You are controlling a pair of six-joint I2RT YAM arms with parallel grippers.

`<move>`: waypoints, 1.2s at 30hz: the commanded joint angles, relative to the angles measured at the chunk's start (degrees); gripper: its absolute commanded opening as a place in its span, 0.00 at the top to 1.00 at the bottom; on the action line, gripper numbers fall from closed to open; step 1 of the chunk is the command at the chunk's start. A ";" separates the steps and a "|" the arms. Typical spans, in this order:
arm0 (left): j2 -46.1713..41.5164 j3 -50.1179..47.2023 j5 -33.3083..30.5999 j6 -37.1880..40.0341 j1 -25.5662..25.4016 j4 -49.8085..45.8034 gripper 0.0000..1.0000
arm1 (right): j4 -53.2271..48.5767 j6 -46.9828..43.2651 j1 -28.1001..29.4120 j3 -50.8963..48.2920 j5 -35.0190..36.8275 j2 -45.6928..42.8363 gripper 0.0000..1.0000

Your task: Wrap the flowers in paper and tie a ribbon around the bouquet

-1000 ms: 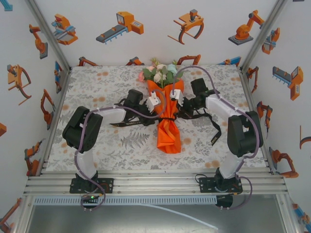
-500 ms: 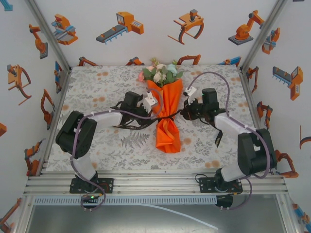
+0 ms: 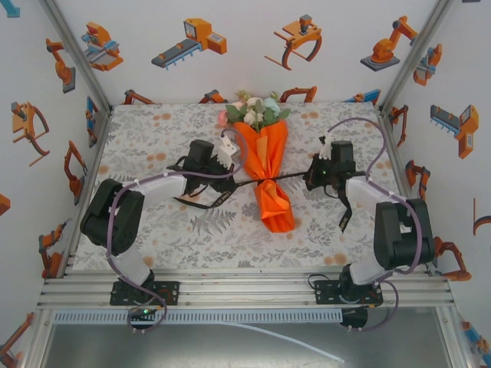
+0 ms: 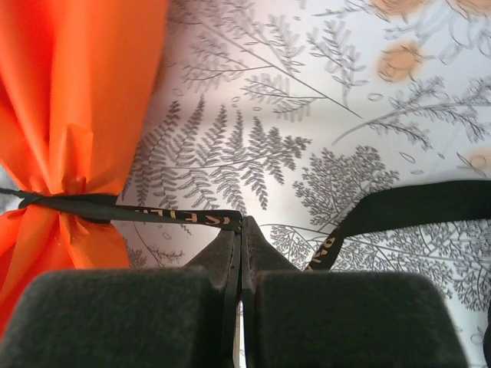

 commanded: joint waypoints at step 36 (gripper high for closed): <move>-14.68 7.16 -29.89 -2.96 4.47 -30.05 0.47 | -35.79 -18.81 -5.03 23.67 6.07 12.26 0.50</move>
